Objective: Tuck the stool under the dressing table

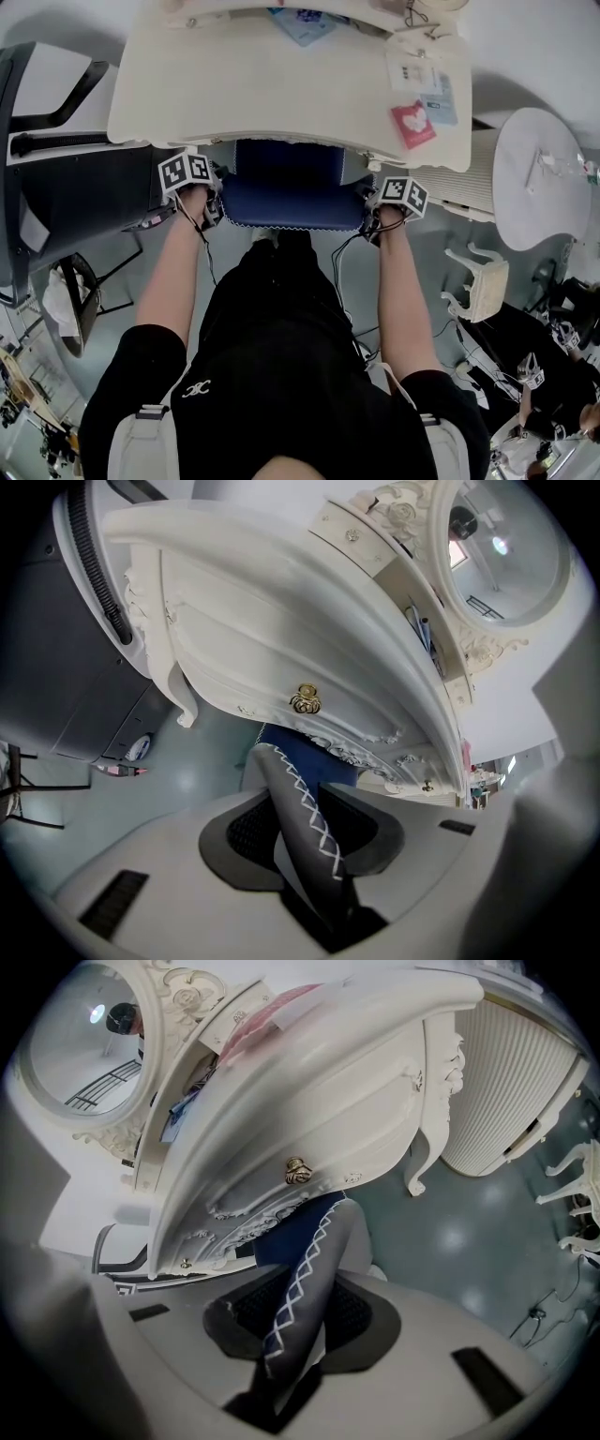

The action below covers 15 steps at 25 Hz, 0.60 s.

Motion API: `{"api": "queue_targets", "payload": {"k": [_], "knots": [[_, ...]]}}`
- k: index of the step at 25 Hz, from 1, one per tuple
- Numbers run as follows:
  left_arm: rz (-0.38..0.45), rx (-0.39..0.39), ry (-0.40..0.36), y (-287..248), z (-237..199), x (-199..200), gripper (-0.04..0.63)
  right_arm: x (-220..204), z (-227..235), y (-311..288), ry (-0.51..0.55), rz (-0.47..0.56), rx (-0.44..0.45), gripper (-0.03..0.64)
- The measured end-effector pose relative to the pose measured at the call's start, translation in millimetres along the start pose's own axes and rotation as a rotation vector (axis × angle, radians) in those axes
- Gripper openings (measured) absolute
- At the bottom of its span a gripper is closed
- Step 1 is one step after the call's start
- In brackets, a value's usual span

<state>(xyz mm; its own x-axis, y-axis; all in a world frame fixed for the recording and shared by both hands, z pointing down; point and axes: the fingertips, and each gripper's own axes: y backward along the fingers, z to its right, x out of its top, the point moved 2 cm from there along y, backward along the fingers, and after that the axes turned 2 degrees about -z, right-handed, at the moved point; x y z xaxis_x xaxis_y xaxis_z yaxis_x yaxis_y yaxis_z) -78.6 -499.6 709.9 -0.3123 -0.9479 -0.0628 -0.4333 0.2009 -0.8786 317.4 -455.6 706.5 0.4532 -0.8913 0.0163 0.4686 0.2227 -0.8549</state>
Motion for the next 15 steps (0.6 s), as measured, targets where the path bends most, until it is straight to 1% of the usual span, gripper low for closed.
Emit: {"api": "queue_targets", "payload": {"k": [6, 15], "knots": [[0.007, 0.009, -0.007, -4.7, 0.8, 7.6, 0.124, 9.2, -1.9, -4.5, 0.017, 0.001, -0.009, 0.092], [0.002, 0.018, -0.033, -9.0, -7.0, -0.3, 0.126, -2.5, 5.8, -11.6, 0.039, -0.001, -0.030, 0.103]]}}
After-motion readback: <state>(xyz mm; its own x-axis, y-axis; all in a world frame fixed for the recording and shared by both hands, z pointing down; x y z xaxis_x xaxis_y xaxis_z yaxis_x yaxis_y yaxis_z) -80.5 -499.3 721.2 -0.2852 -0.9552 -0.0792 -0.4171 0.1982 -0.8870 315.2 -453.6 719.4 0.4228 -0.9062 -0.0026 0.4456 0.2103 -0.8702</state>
